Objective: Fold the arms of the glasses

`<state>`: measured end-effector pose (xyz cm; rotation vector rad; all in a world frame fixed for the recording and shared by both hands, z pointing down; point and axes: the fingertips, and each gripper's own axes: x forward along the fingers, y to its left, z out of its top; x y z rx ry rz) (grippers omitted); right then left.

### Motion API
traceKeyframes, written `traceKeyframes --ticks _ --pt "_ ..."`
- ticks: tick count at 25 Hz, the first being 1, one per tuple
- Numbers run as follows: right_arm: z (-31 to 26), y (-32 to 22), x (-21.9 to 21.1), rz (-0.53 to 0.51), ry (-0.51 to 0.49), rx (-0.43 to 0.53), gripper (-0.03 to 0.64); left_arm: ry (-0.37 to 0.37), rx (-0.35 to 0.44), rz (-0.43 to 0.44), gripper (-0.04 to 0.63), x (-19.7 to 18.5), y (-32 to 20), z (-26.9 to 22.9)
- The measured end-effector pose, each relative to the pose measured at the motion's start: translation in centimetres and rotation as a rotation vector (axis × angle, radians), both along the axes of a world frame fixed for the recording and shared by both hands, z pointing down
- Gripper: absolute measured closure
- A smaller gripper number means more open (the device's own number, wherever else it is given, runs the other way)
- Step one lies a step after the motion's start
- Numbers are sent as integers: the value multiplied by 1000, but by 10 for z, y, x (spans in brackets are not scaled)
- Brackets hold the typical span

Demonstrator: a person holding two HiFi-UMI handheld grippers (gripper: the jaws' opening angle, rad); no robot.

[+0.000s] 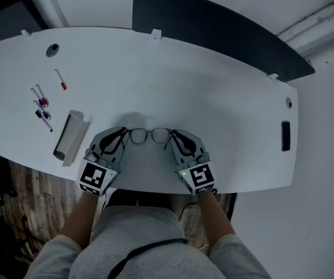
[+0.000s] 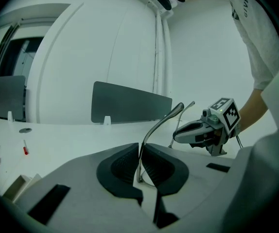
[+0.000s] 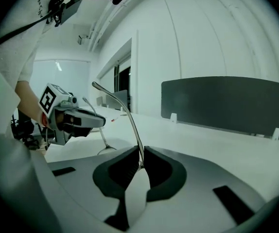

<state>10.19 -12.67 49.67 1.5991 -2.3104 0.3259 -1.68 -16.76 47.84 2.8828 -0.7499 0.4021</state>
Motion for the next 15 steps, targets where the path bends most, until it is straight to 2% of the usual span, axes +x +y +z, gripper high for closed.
traceKeyframes --ticks 5,11,15 --pt "-1 -4 1 54 54 17 580 7 -2 5 563 -1 3 -1" --pt "6 -5 1 50 216 16 583 -1 12 21 563 1 8 -1" --pt "9 -7 0 48 290 8 583 14 -5 22 563 2 10 -4"
